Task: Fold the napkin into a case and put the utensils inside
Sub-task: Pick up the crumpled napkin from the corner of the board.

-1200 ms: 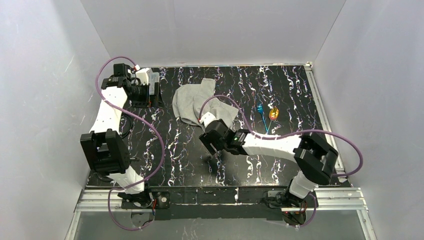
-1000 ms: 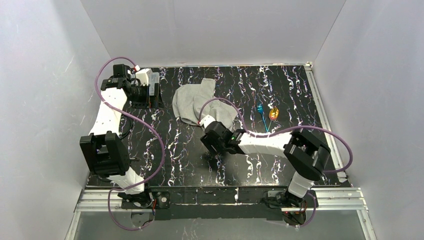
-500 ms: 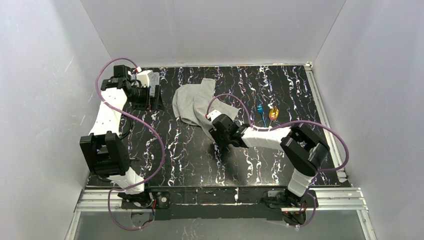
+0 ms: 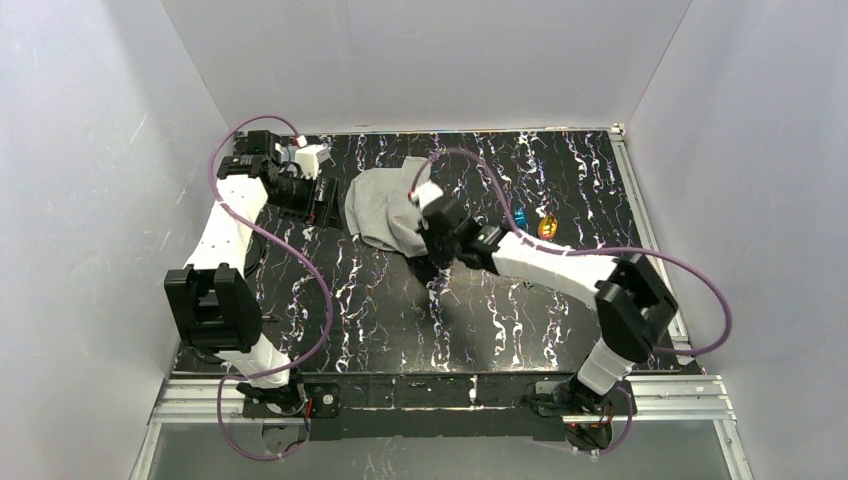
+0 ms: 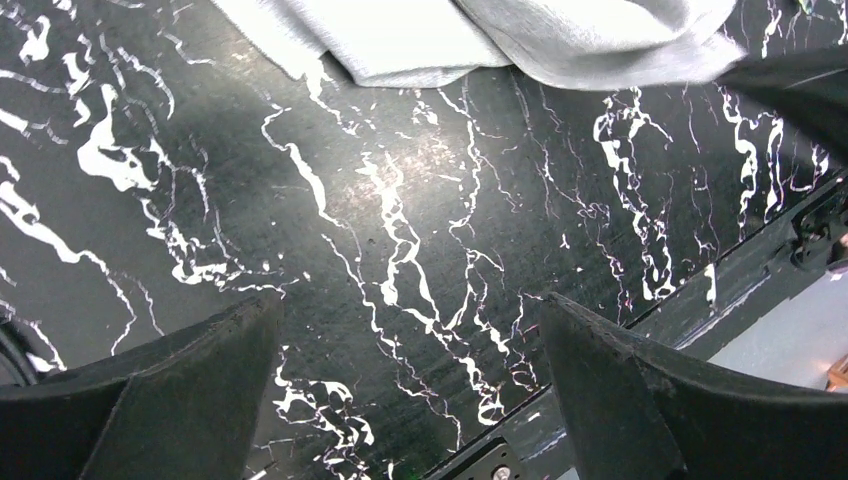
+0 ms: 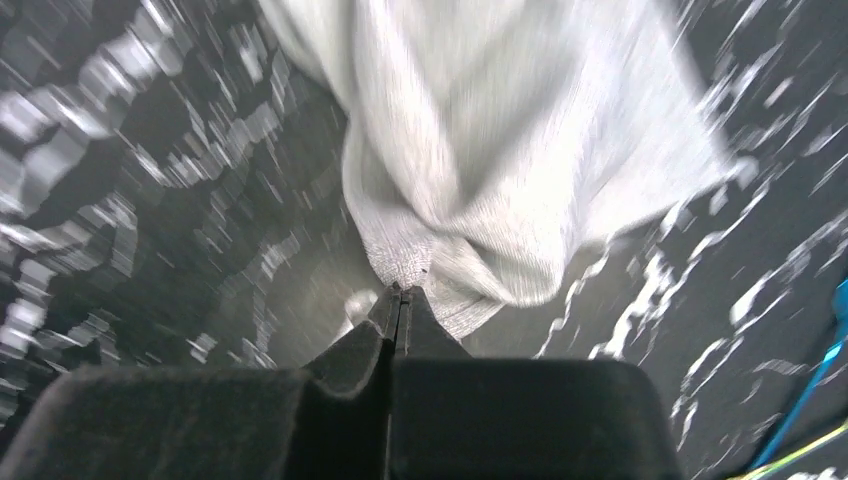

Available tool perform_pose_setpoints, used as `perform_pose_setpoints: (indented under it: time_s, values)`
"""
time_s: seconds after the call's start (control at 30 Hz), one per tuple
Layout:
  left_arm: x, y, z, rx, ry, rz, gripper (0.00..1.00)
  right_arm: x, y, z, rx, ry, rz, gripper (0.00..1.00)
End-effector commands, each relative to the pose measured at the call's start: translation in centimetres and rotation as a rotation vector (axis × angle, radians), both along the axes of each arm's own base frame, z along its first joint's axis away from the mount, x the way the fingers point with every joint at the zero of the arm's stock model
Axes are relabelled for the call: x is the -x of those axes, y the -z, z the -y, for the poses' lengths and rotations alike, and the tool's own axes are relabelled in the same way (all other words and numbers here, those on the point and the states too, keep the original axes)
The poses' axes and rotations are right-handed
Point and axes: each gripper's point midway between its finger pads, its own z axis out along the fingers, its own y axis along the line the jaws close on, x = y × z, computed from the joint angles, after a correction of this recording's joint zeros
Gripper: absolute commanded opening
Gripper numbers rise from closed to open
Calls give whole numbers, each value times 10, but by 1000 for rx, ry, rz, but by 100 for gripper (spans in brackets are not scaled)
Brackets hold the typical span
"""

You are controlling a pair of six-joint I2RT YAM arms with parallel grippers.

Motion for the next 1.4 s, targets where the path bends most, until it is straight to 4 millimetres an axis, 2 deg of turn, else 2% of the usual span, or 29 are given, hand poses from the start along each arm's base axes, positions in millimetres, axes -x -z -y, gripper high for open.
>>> perform_pose_setpoints:
  time_s: [0.0,0.2,0.37,0.43,0.53,0.63,0.77,0.83,0.9,1.13,1.23,1.37]
  values:
    - [9,-24,22,4,106,74,98,-27,-144,-23,-225,0,198,1]
    - [14,-51,38,16,225,203,98,-28,-216,-30,-300,-35,255,1]
    - [23,-84,55,78,360,374,98,-25,-264,-28,-342,-61,308,1]
    - [20,-99,61,92,395,469,98,-22,-279,-27,-354,-84,326,1]
    - [12,-124,69,86,418,610,98,-14,-290,-24,-342,-138,339,1]
    - [9,-132,84,92,474,662,98,-3,-294,-24,-339,-201,333,1]
    - [10,-116,102,67,614,686,97,11,-294,-19,-319,-268,315,1]
    - [4,-109,107,68,635,697,96,21,-294,-12,-306,-299,303,1]
    - [-4,-107,112,95,638,687,96,29,-293,-4,-302,-312,292,1]
    - [2,-109,140,216,776,685,91,55,-284,13,-296,-354,234,1]
    - [7,-91,147,208,838,661,90,66,-276,22,-289,-359,202,1]
    - [5,-68,157,189,897,642,90,86,-254,41,-284,-329,121,1]
